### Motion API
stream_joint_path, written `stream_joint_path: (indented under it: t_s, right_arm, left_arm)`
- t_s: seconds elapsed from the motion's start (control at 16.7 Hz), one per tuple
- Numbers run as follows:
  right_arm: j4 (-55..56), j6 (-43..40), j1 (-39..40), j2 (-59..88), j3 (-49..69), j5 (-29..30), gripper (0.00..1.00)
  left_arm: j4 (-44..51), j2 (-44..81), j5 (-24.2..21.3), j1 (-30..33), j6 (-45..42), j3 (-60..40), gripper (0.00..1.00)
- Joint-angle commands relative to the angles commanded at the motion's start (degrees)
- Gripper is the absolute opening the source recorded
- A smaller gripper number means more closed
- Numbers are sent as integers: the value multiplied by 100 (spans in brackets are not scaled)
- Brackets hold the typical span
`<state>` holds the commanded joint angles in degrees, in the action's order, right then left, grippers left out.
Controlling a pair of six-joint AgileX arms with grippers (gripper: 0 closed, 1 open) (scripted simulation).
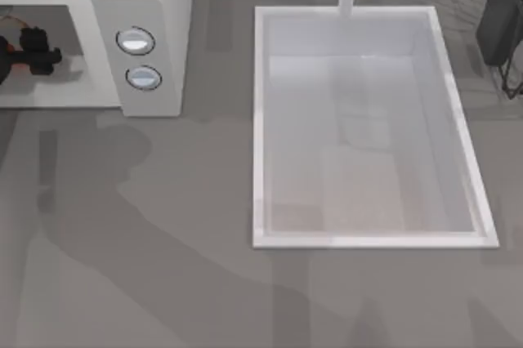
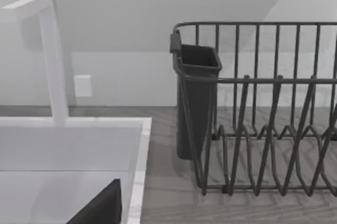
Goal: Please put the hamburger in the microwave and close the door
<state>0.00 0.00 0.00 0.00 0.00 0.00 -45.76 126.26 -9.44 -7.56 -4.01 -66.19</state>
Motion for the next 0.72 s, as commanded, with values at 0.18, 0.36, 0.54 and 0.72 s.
stream_joint_path:
  t_s: [0.18, 0.36, 0.54, 0.72]
  right_arm:
    - [0, 0, 0, 0, 0, 0, 100]
    - [0, 0, 0, 0, 0, 0, 100]
    - [0, 0, 0, 0, 0, 0, 100]
    - [0, 0, 0, 0, 0, 0, 100]
  left_arm:
    - [245, 344, 42, 55, 23, -744, 0]
    - [501, 701, 84, 107, 47, -1435, 0]
    - [753, 1048, 124, 153, 69, -1997, 0]
    - [988, 1363, 156, 188, 86, -2354, 0]
